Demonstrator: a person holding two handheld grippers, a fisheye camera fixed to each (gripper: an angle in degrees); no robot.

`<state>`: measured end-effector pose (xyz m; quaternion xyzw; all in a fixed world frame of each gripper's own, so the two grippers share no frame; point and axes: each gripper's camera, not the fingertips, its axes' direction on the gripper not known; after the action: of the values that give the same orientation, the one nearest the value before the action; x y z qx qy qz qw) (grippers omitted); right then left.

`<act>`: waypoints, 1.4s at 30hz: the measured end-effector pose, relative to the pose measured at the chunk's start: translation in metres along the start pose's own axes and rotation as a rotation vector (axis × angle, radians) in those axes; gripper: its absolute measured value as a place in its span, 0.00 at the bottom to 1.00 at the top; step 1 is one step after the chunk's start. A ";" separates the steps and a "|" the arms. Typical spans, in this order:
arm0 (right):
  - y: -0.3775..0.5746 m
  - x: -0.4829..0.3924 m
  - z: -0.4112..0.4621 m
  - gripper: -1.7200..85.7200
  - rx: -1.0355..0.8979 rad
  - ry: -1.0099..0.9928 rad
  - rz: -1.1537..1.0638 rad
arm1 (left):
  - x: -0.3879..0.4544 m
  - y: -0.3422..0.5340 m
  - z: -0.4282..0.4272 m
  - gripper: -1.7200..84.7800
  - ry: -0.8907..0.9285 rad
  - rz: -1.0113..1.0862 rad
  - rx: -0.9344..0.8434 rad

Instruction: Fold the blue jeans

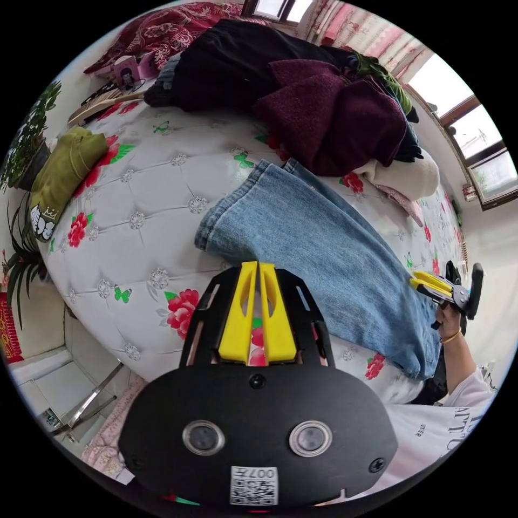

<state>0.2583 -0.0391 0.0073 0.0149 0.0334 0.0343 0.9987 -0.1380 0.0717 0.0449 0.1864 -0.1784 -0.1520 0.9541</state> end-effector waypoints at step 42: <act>-0.264 -0.230 0.076 0.05 -0.053 -0.014 -0.284 | -0.053 -0.026 0.032 0.09 0.126 -0.049 -0.038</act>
<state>0.0524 -0.3207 0.0902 -0.0159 0.0274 -0.1066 0.9938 -0.2033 0.0576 0.0465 0.1819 -0.1105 -0.1666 0.9628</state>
